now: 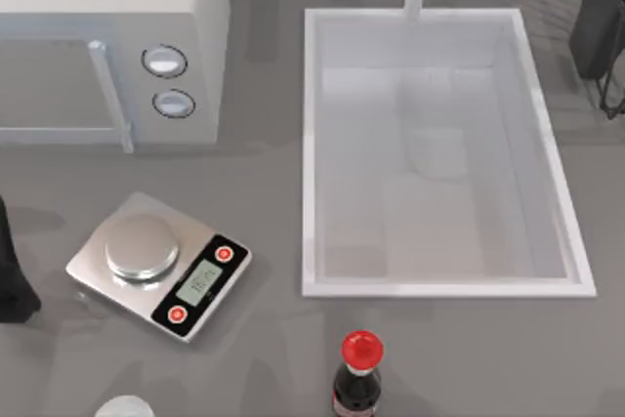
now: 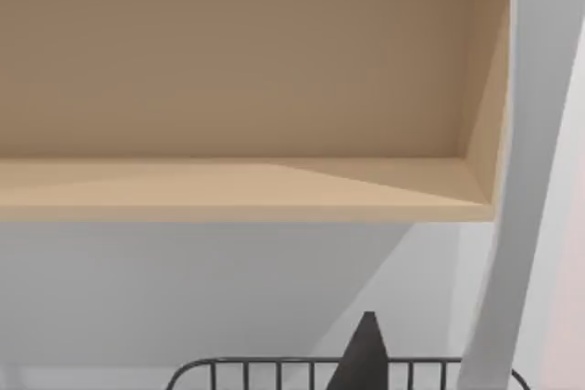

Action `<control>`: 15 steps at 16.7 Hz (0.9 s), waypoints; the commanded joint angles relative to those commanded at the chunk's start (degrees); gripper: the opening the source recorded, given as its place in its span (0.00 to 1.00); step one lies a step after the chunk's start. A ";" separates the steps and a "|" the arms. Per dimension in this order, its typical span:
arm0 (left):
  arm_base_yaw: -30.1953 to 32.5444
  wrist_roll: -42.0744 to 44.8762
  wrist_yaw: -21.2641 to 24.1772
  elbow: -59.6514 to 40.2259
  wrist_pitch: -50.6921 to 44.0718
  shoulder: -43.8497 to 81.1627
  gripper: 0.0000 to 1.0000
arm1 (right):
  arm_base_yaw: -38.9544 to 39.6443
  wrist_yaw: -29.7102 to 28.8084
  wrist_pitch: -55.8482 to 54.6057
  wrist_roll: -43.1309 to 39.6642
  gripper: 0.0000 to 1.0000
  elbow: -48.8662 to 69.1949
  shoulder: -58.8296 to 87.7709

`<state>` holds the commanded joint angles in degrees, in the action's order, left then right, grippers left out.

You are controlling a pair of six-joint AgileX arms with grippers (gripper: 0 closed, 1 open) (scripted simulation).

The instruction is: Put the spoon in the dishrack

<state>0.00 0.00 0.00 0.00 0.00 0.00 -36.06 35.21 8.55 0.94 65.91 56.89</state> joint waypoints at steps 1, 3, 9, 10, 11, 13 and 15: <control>0.00 0.00 0.00 0.00 0.00 0.00 1.00 | 0.05 -0.03 -0.12 0.00 0.00 0.00 0.12; 0.00 0.00 0.00 0.00 0.00 0.00 1.00 | 0.79 -0.56 -1.99 0.04 0.00 -0.08 2.02; 0.00 0.00 0.00 0.00 0.00 0.00 1.00 | 6.65 -6.73 -21.45 0.03 0.00 -2.43 19.62; 0.00 0.00 0.00 0.00 0.00 0.00 1.00 | 8.00 -8.21 -26.31 -0.05 0.00 -3.22 23.39; 0.00 0.00 0.00 0.00 0.00 0.00 1.00 | 9.40 -9.73 -31.27 -0.14 0.00 -4.07 27.12; 0.00 0.00 0.00 0.00 0.00 0.00 1.00 | 12.23 -12.76 -40.63 -0.25 0.00 -5.83 34.00; 0.00 0.00 0.00 0.00 0.00 0.00 1.00 | 14.89 -15.58 -47.93 -0.24 0.00 -7.51 39.59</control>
<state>0.00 0.00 0.00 0.00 0.00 0.00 -21.18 19.64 -39.38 0.70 58.40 96.48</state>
